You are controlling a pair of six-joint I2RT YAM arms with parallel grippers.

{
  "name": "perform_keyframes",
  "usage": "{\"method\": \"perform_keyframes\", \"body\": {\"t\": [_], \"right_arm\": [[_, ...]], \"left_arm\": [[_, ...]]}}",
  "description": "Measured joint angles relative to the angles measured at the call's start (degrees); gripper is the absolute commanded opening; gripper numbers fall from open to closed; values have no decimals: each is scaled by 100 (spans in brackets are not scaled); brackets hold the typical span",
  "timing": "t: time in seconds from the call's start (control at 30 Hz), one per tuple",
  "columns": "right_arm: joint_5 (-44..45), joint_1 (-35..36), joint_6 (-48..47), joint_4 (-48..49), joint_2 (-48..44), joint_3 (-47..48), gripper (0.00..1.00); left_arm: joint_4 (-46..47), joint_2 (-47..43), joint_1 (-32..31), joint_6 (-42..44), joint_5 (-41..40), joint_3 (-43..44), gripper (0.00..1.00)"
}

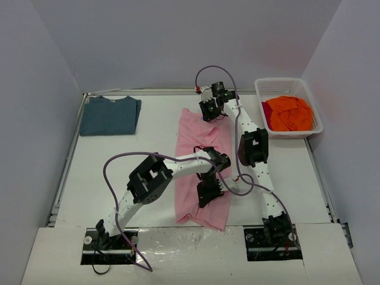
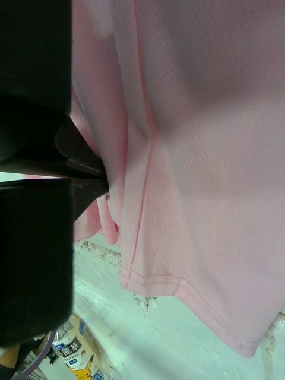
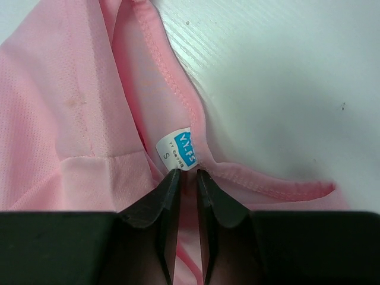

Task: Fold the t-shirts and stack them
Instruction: Rotate the tshirt 90 degrees

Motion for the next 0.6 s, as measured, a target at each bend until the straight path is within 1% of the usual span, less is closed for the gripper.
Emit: {"method": "perform_keyframes", "body": {"t": [0.07,0.17,0.2,0.27,0.37,0.5,0.57,0.6], "right_arm": [[2,22,-22,17,0,0,14],[15,55,-28,74,-20,-26,25],[39,70,-20,120,-52,-87,33],[111,105,-9,243,-175,-282,37],[256,151,2,354,-348,-485,47],[442,201,4,490,-702,-562,51],[525,225,24,570,-1027,-608,55],[570,236,22,621,-1228,-647,59]], "left_arm": [[-42,28,-2,-2,15,46,2],[-52,20,-7,-4,-4,55,2],[-52,7,-11,0,-17,55,2],[-63,-24,-39,13,-118,57,4],[-122,-63,-101,37,-385,125,8],[-92,-195,-118,138,-822,190,13],[-87,-374,-118,164,-1071,190,16],[-87,-516,-118,166,-1204,190,20]]}}
